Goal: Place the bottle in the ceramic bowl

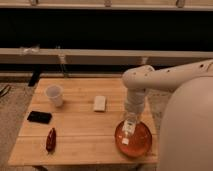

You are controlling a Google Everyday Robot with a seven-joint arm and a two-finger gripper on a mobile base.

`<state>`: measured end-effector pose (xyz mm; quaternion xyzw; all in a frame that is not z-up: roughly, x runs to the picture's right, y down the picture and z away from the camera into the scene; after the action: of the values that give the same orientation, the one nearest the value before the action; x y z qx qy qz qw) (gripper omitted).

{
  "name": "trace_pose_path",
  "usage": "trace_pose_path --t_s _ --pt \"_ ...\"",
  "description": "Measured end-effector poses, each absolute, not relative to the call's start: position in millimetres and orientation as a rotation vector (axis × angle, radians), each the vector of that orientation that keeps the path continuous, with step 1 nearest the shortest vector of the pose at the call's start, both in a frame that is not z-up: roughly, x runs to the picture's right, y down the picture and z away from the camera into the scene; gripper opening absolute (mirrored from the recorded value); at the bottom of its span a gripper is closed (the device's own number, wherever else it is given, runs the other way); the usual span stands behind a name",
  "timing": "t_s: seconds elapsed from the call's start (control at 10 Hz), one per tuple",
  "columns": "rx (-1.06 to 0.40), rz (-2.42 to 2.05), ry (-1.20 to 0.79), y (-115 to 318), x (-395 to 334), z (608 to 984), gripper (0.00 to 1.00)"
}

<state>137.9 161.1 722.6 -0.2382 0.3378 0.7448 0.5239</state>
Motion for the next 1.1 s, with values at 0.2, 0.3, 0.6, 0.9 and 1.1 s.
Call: trace_pose_path --t_s 0.2,0.3,0.6,0.9,1.1 --pt "-0.577 1.811 0.843 177 151 725 0.4" --pt "-0.582 1.824 0.857 183 156 727 0.49" --pt "-0.596 1.849 0.882 199 162 730 0.79" --pt "-0.594 1.853 0.873 201 158 733 0.8" --pt "-0.585 1.851 0.847 196 154 735 0.8"
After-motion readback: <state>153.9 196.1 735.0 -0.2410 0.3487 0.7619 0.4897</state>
